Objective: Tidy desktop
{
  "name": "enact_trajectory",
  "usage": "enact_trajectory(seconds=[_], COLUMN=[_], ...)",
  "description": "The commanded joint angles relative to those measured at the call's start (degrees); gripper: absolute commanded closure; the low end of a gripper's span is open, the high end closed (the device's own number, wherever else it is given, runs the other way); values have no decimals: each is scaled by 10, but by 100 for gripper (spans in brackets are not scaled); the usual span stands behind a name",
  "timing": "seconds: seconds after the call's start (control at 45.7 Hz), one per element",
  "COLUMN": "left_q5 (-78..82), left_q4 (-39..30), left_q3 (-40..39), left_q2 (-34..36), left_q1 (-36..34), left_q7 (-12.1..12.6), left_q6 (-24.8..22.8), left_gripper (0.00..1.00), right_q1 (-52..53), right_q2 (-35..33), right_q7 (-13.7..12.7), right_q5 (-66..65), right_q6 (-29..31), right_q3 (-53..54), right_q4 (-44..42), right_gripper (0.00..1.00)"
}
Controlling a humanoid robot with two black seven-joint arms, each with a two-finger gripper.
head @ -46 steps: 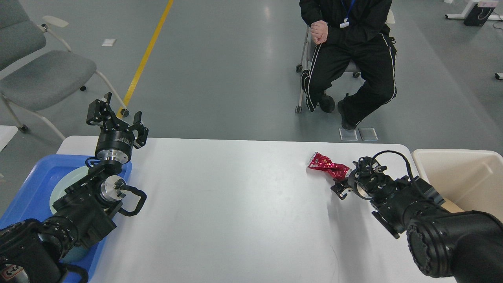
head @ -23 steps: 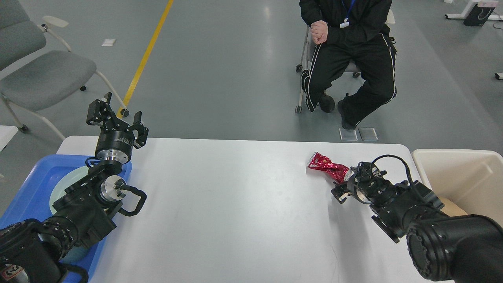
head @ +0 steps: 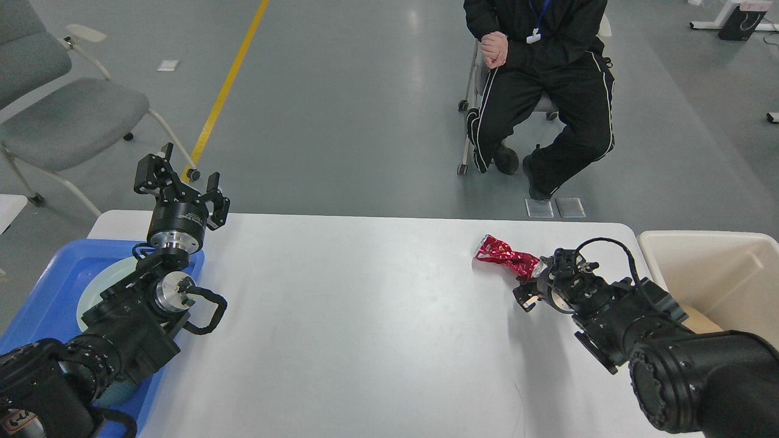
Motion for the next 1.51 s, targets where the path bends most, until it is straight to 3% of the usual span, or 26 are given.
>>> enact_trajectory(seconds=[0.0,0.285,0.657,1.095,1.292,1.358,1.445,1.489], left_q5=[0,0,0,0,0,0,0,0], left_q4=[0,1,1,0,0,1,0,1], left_q3=[0,0,0,0,0,0,0,0], left_q2=[0,0,0,0,0,0,0,0], left_q1=[0,0,0,0,0,0,0,0], left_q7=[0,0,0,0,0,0,0,0], left_q6=[-1,0,-1,0,0,-1,0,0], left_gripper=[4,4,4,4,4,4,4,4], right_q1=[12,66,223,95,28,8,-12,-22], right_q2=[4,-14,-116,-286,-330,-333,-333,-333], right_q7=[1,3,9,10,10,10,9,9], right_q5=[1,2,2,2,3,3,4,7], right_q6=[-5,-21,-32,-31,-33,-33,-34,-34], right_q3=[0,26,69,73,89,97,123,142], right_q4=[4,16,140,132,130,128,111,104], right_gripper=[48,46,46,46,45,37,6,0])
